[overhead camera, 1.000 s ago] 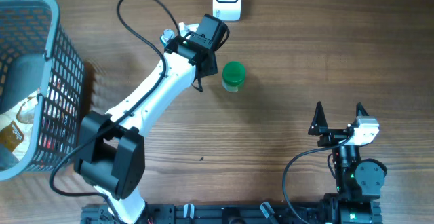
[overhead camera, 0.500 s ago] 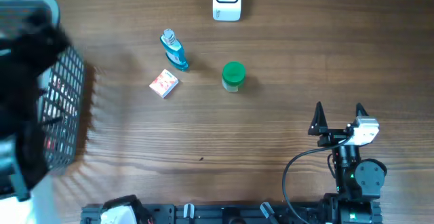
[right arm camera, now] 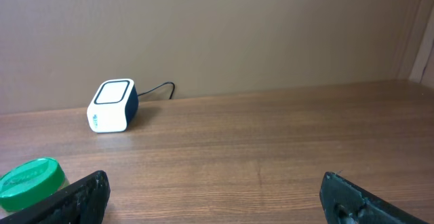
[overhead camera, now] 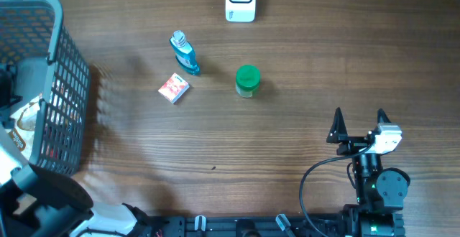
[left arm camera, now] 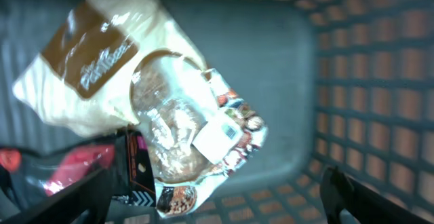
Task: Scan the item barcode
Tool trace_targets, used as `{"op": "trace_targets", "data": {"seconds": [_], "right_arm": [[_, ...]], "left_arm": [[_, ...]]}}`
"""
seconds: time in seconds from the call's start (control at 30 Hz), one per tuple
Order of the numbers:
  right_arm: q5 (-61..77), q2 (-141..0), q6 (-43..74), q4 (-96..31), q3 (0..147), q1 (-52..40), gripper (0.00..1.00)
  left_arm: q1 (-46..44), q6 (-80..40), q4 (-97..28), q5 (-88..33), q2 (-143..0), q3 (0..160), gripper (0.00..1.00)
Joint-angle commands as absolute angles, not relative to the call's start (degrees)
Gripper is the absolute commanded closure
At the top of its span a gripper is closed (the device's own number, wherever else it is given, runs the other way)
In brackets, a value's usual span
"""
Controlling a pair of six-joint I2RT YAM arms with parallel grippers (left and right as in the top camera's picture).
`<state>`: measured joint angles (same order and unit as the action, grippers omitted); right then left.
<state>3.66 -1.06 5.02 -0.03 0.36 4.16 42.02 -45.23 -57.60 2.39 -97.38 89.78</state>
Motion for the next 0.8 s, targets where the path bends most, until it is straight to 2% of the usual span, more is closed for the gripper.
{"op": "trace_targets", "data": {"seconds": [0.0, 0.17, 0.27, 0.37, 0.47, 0.6, 0.7, 0.77], "right_arm": [[4.2, -1.0, 4.5, 0.1, 0.3, 4.1, 0.00], [4.2, -1.0, 4.5, 0.1, 0.3, 4.1, 0.00], [4.2, -1.0, 4.5, 0.1, 0.3, 4.1, 0.00], [4.2, -1.0, 4.5, 0.1, 0.3, 4.1, 0.00], [4.1, -1.0, 4.5, 0.1, 0.3, 4.1, 0.00], [4.2, -1.0, 4.5, 0.1, 0.3, 4.1, 0.00], [4.2, -1.0, 4.5, 0.1, 0.3, 4.1, 0.00], [4.2, -1.0, 4.5, 0.1, 0.3, 4.1, 0.00]], "left_arm": [[40.5, -60.7, -53.6, 8.4, -98.6, 84.3, 0.05], [38.8, -68.8, -44.6, 13.8, -98.7, 73.3, 0.04], [38.8, -69.9, -37.1, 13.8, -98.7, 67.4, 0.12], [38.8, -69.9, -31.7, 13.9, -98.8, 64.2, 0.14], [38.8, -69.9, -30.1, 14.5, -100.0, 64.1, 0.20], [38.9, -69.9, -27.8, 14.9, -103.6, 64.1, 0.21], [38.9, -69.9, -27.2, 14.9, -106.9, 64.1, 0.30], [38.9, -69.9, -26.5, 14.9, -108.9, 64.1, 0.33]]}}
